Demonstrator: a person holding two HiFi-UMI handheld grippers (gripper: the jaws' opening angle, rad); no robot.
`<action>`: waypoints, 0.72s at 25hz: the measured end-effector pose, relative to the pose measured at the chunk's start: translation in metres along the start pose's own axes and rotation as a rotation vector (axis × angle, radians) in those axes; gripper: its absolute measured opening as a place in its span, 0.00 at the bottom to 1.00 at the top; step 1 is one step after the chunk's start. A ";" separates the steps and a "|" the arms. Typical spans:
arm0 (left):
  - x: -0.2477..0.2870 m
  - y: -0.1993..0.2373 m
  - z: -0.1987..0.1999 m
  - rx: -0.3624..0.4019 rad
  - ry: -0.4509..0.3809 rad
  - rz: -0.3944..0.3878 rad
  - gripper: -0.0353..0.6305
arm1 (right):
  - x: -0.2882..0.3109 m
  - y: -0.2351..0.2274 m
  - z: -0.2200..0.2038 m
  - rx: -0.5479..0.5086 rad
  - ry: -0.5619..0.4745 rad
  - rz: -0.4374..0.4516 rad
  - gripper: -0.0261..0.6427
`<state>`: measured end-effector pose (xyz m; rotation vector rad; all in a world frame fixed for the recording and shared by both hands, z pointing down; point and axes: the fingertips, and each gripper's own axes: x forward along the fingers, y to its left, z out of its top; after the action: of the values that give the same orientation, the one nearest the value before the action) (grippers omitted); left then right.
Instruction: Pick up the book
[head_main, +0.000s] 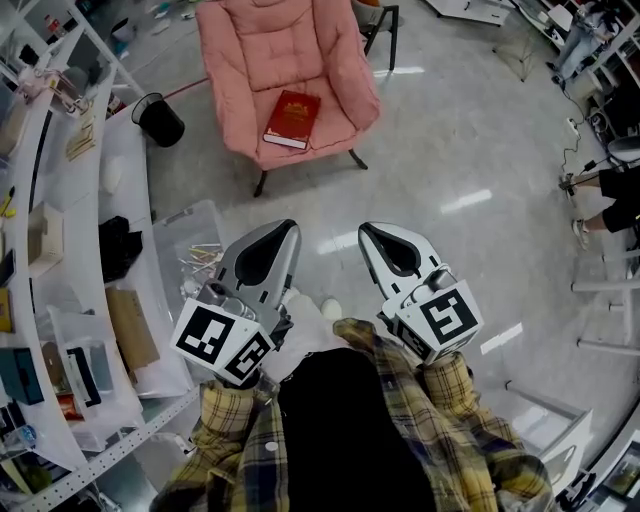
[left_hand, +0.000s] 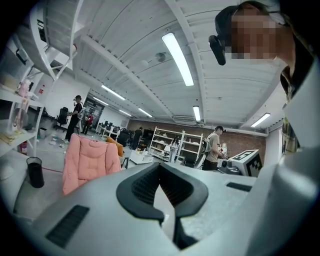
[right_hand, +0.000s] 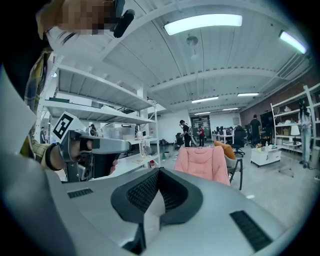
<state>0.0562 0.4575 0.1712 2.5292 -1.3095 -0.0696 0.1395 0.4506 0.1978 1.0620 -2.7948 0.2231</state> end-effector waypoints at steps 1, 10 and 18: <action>0.002 0.001 -0.001 -0.002 0.003 0.004 0.06 | 0.001 -0.002 -0.001 0.004 0.003 0.004 0.06; 0.024 0.036 0.004 -0.010 0.018 0.020 0.06 | 0.037 -0.025 -0.004 0.012 0.017 0.008 0.06; 0.066 0.098 0.026 -0.012 0.023 -0.005 0.06 | 0.103 -0.055 0.012 0.021 0.026 -0.010 0.06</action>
<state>0.0128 0.3444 0.1793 2.5159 -1.2904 -0.0497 0.0990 0.3417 0.2099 1.0703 -2.7696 0.2635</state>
